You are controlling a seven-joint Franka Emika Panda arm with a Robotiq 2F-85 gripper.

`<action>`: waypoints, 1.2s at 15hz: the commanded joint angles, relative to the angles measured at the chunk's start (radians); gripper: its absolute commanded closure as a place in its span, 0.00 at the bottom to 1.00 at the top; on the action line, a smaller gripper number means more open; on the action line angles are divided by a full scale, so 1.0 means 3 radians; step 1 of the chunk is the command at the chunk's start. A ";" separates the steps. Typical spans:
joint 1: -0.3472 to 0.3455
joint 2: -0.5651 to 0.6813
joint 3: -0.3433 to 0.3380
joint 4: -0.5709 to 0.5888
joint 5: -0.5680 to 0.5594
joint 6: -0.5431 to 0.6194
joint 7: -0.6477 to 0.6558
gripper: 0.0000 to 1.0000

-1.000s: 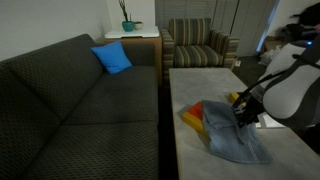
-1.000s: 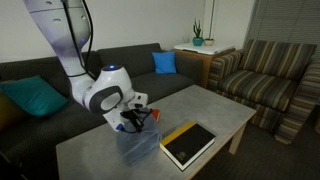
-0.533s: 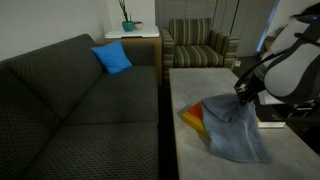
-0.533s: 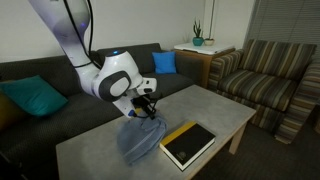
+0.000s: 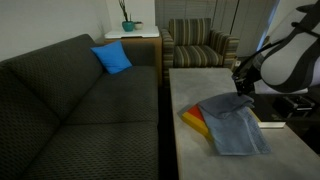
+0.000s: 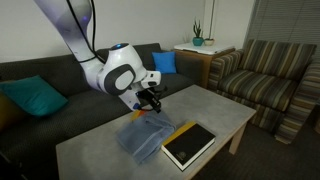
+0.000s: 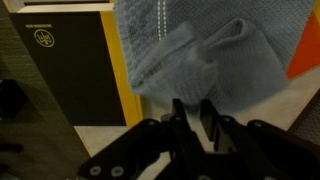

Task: Unfold the towel

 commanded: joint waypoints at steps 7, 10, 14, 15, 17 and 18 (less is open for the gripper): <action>0.0211 -0.0127 -0.0162 -0.0064 0.0269 -0.0102 0.0187 0.02; 0.0257 -0.0151 -0.0161 -0.0206 0.0367 -0.0405 0.0328 0.00; -0.0018 -0.0111 0.0178 -0.0269 0.0352 -0.0460 0.0446 0.00; -0.0112 -0.0075 0.0280 -0.0247 0.0366 -0.0388 0.0464 0.00; -0.0221 -0.0009 0.0386 -0.0222 0.0395 -0.0293 0.0508 0.00; -0.0271 0.0022 0.0418 -0.0206 0.0399 -0.0249 0.0508 0.00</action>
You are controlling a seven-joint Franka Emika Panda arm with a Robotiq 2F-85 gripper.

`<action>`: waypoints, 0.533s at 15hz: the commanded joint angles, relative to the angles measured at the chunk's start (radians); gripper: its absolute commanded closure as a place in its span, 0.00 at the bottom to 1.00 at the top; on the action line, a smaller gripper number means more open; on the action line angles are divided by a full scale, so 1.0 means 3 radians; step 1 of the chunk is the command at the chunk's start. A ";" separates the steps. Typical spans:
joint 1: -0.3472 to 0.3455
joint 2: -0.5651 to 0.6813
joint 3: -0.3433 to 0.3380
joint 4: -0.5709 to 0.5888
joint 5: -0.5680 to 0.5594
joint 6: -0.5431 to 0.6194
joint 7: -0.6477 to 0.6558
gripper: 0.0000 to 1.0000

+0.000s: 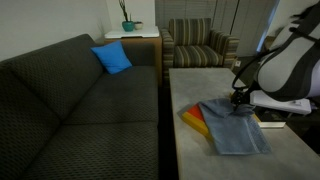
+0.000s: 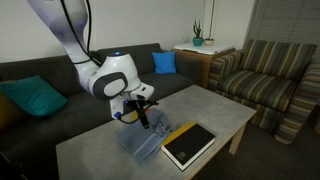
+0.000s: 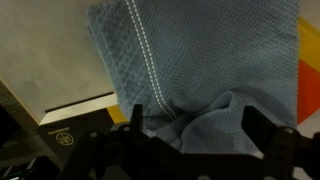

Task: Unfold the towel

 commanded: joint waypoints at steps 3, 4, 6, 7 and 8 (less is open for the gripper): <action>-0.0370 0.0120 0.0254 0.0044 0.0060 0.0300 -0.0057 0.00; -0.0427 0.0152 0.0295 0.0071 0.0051 0.0347 -0.0074 0.00; -0.0530 0.0221 0.0372 0.0165 0.0029 0.0388 -0.0107 0.00; -0.0592 0.0241 0.0428 0.0213 0.0008 0.0373 -0.0135 0.00; -0.0637 0.0205 0.0480 0.0191 -0.0025 0.0325 -0.0185 0.00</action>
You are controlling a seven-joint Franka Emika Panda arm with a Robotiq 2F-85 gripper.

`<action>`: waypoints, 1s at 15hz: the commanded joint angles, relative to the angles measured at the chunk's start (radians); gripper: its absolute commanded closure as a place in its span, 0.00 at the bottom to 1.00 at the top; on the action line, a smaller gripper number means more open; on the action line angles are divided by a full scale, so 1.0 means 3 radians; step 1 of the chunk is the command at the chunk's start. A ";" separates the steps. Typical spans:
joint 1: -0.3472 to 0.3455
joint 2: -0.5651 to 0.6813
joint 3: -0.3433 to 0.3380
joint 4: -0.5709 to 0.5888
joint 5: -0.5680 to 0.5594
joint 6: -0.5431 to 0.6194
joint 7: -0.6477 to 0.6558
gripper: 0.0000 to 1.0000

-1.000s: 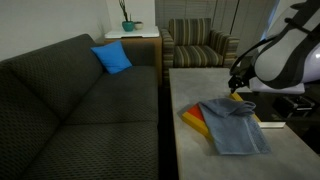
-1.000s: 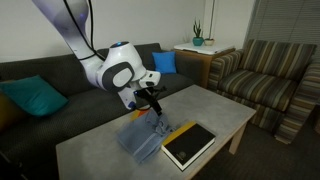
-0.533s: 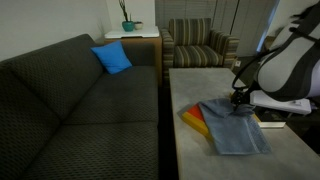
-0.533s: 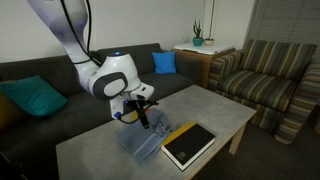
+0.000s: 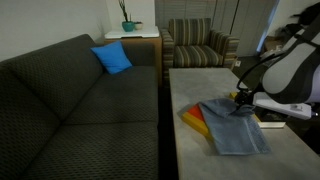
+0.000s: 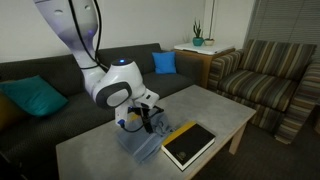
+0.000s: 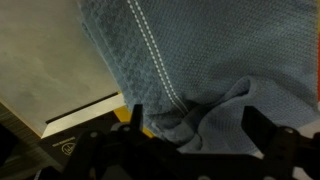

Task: Unfold the towel

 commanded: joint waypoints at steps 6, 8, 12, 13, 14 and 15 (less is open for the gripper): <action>-0.0098 0.0083 0.0126 0.0109 0.0027 0.0019 -0.0146 0.00; -0.0048 0.0170 0.0073 0.0191 0.0050 0.0083 -0.0114 0.00; 0.0064 0.0337 -0.0119 0.0395 0.0080 0.0272 -0.0107 0.00; 0.0062 0.0387 -0.0146 0.0481 0.0084 0.0321 -0.0115 0.00; 0.0041 0.0430 -0.0145 0.0551 0.0101 0.0369 -0.0108 0.00; -0.0010 0.0475 -0.0107 0.0644 0.0116 0.0392 -0.0097 0.00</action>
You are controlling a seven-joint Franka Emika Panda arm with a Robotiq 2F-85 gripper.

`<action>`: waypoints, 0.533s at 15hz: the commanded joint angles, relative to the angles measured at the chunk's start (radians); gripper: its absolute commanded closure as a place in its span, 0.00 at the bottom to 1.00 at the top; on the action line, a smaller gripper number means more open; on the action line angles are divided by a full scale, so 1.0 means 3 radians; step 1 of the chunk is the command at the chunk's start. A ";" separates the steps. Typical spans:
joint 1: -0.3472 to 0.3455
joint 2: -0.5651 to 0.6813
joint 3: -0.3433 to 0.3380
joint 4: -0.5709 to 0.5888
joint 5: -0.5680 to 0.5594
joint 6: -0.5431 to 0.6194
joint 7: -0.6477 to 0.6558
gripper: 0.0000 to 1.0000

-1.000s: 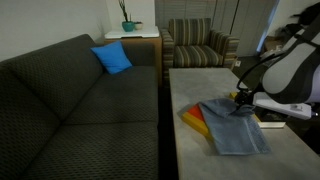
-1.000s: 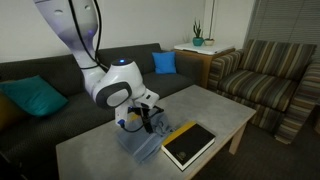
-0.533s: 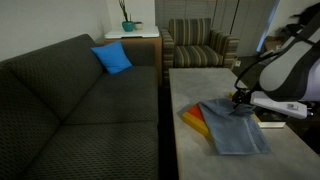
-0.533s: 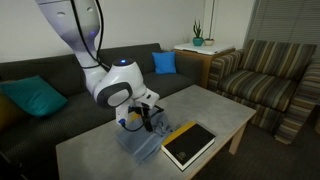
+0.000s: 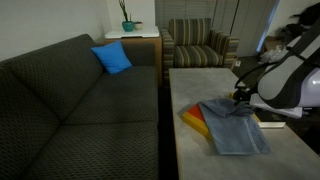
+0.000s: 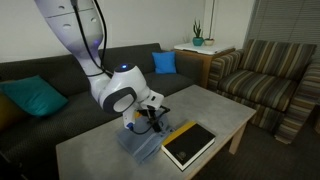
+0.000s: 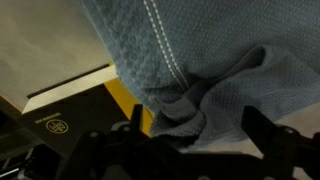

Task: Unfold the towel

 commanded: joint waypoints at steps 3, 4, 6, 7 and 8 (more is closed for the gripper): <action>-0.0237 0.0262 0.0213 0.0486 0.0135 0.0081 0.0006 0.00; -0.0302 0.0287 0.0287 0.0549 0.0143 0.0043 0.0020 0.15; -0.0411 0.0337 0.0411 0.0644 0.0140 0.0000 0.0033 0.32; -0.0443 0.0364 0.0450 0.0687 0.0144 0.0012 0.0036 0.40; -0.0473 0.0388 0.0487 0.0723 0.0144 0.0026 0.0033 0.46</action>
